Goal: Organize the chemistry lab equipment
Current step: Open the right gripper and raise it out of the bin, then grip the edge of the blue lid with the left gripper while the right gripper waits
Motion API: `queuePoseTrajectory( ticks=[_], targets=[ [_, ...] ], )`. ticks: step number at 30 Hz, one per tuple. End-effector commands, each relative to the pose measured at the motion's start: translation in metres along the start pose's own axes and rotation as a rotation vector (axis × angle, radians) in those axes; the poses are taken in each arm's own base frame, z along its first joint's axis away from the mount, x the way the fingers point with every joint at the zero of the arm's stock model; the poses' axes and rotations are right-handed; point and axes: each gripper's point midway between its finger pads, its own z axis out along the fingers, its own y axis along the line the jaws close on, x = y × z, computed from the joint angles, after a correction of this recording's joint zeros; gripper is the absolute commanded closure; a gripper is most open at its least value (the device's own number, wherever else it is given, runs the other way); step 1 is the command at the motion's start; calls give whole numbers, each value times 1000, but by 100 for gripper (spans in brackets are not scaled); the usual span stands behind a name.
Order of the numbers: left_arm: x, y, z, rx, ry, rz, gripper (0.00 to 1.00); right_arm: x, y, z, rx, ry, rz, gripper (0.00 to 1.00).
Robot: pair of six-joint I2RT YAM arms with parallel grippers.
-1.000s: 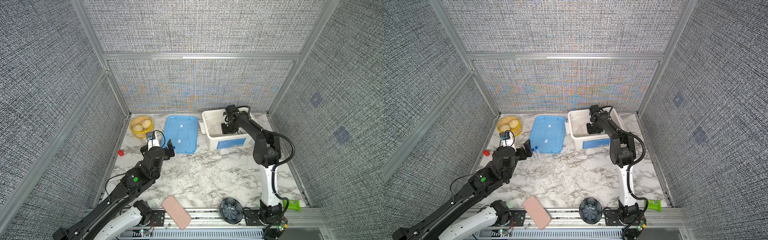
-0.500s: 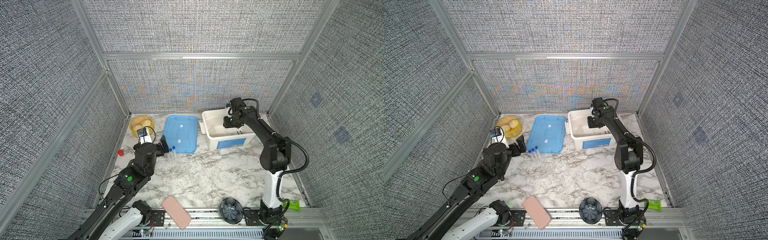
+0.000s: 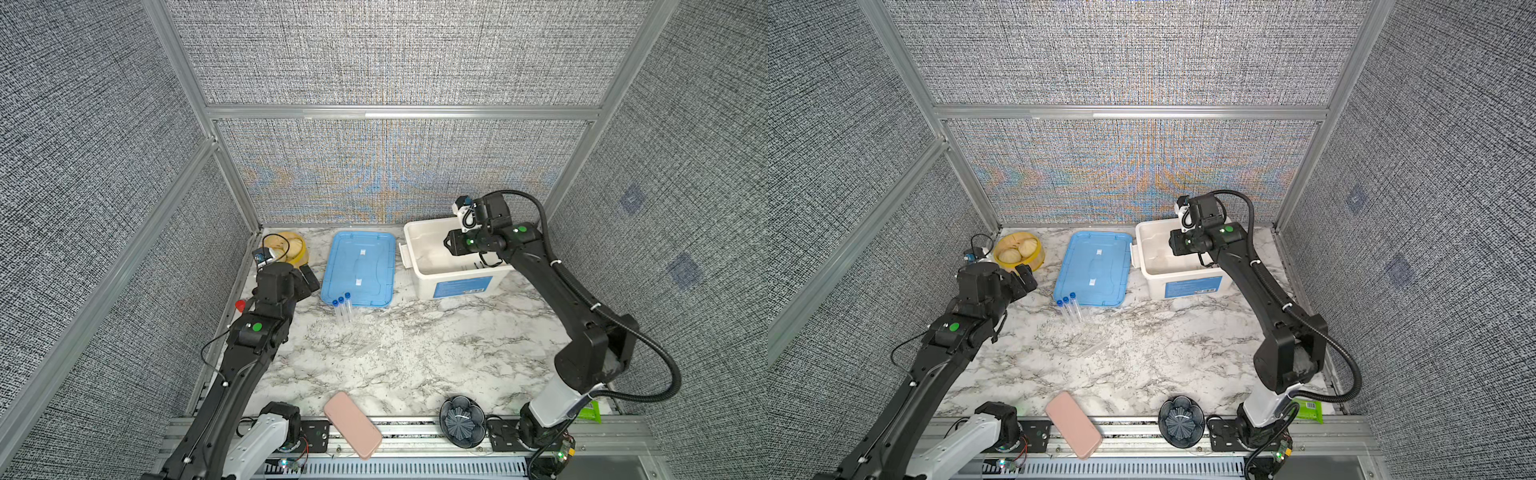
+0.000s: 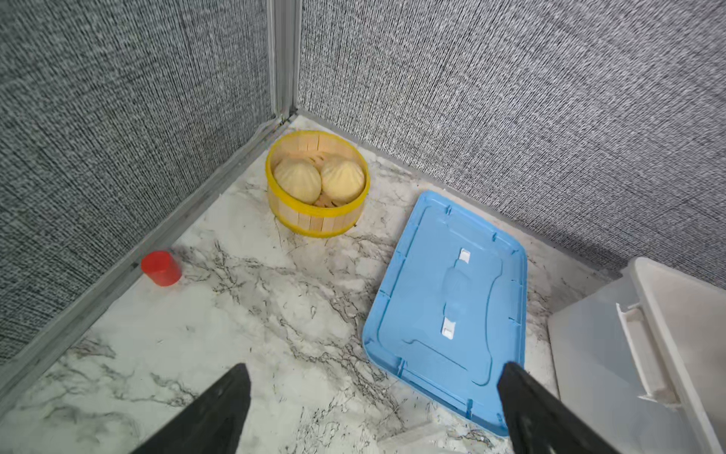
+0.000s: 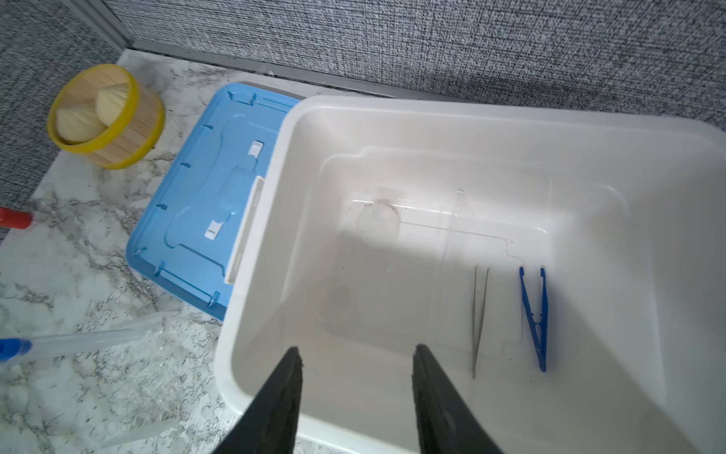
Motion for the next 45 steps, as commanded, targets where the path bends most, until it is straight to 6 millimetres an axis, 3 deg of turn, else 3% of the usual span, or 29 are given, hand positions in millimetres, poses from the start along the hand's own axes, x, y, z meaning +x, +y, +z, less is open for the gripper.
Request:
queuePoseTrajectory(
  ticks=[1,11,20,31,40,45],
  targets=[
    [18,1,17,7,125,-55,1,-14,14,-15,-44,-90,-30,54],
    [63,19,96,-117,428,-88,1,-7,30,-43,-87,-151,-39,55],
    [108,18,153,-178,646,-92,30,1,59,-49,-191,-212,-16,55],
    [140,22,164,-215,738,-24,42,4,59,-54,-185,-221,-20,55],
    [157,26,176,-252,779,8,45,1,61,-63,-190,-244,-21,55],
    [159,27,184,-281,780,30,58,2,61,-66,-192,-249,-24,55]
  ],
)
